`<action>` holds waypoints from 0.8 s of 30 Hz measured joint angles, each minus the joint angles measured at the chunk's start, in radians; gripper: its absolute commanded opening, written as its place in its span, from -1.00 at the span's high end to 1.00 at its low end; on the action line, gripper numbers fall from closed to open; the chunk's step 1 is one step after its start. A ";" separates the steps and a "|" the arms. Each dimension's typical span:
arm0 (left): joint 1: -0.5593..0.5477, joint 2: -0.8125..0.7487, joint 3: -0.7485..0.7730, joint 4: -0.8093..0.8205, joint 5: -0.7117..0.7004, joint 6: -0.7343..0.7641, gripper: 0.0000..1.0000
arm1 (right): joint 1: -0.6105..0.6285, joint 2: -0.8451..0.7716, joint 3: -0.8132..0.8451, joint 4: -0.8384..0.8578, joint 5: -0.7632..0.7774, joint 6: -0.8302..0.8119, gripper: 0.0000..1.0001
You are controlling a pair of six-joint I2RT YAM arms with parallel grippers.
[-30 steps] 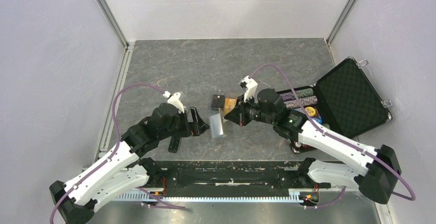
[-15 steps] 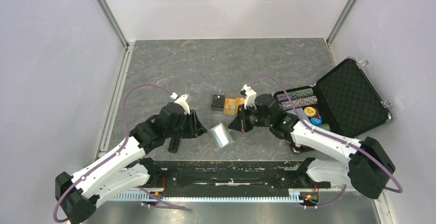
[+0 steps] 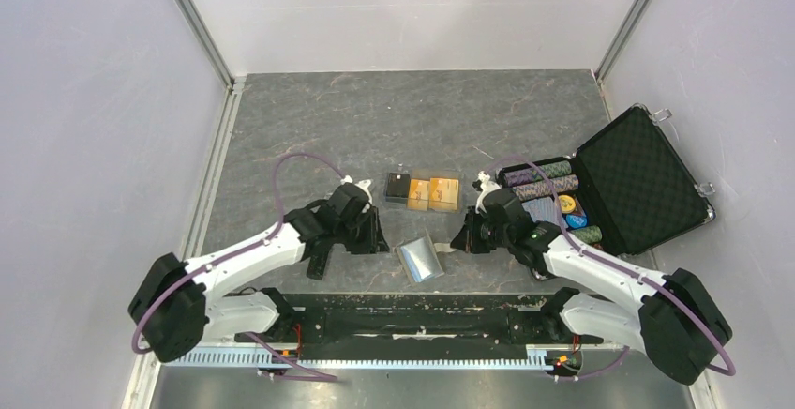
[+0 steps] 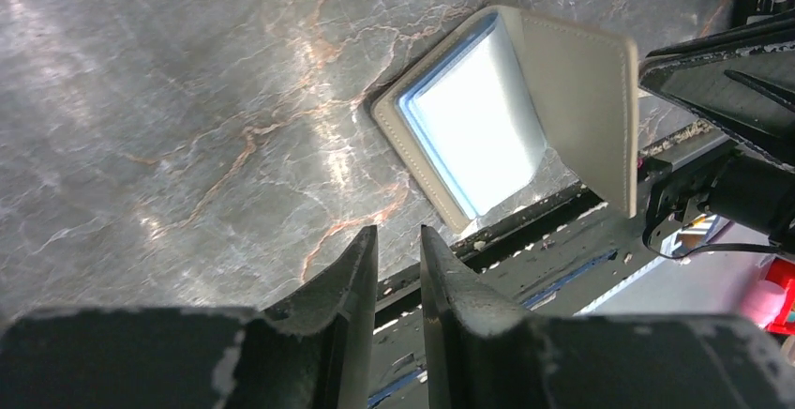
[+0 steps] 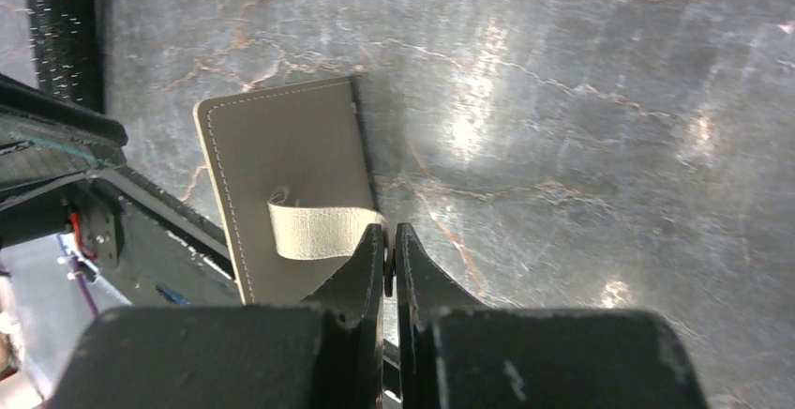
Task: Put the credit cards into the card holder
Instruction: Open the card holder at the corner of the board.
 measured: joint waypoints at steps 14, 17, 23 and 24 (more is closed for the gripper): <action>-0.171 0.343 0.248 0.061 0.005 0.000 0.23 | -0.016 0.030 0.079 -0.192 0.177 -0.063 0.98; -0.205 0.438 0.320 0.069 0.006 0.000 0.17 | -0.016 0.030 0.079 -0.211 0.185 -0.073 0.89; -0.233 0.579 0.409 0.070 0.008 0.000 0.13 | -0.016 0.013 0.079 -0.212 0.166 -0.096 0.29; -0.236 0.597 0.417 0.067 0.008 0.000 0.12 | -0.016 -0.002 0.079 -0.210 0.156 -0.105 0.17</action>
